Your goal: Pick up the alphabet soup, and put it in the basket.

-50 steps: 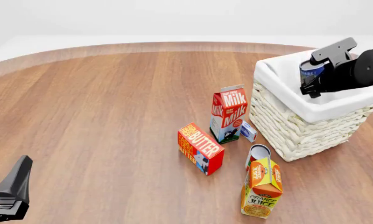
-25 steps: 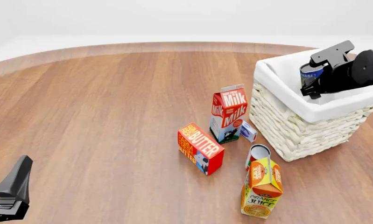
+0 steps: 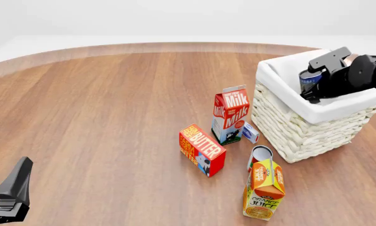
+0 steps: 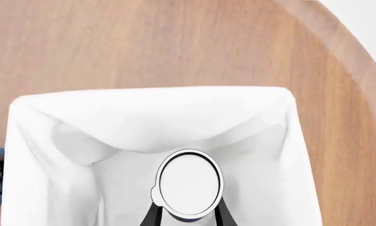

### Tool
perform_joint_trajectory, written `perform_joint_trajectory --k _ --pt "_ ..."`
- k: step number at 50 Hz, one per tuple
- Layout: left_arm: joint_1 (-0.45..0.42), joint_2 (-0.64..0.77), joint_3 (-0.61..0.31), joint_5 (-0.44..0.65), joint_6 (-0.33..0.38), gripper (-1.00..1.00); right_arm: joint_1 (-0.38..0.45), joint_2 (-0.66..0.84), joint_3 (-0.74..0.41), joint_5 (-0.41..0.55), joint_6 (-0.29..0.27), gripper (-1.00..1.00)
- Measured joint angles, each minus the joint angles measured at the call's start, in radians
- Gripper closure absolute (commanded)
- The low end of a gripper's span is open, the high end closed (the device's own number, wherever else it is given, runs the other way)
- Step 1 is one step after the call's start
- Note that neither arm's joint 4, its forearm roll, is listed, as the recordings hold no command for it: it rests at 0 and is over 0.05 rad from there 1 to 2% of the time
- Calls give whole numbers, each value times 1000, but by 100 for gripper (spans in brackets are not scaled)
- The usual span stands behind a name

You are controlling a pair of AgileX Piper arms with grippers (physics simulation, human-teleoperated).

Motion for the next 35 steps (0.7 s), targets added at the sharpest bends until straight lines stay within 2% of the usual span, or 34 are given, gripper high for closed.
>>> perform_joint_trajectory --k 22,23,35 --pt "0 0 0 0 0 -100 -1 23 11 -8 2 100" --pt "0 0 0 0 0 -100 -2 23 11 -8 2 -100" --pt "0 0 0 0 0 -100 -13 20 -4 -9 21 -100"
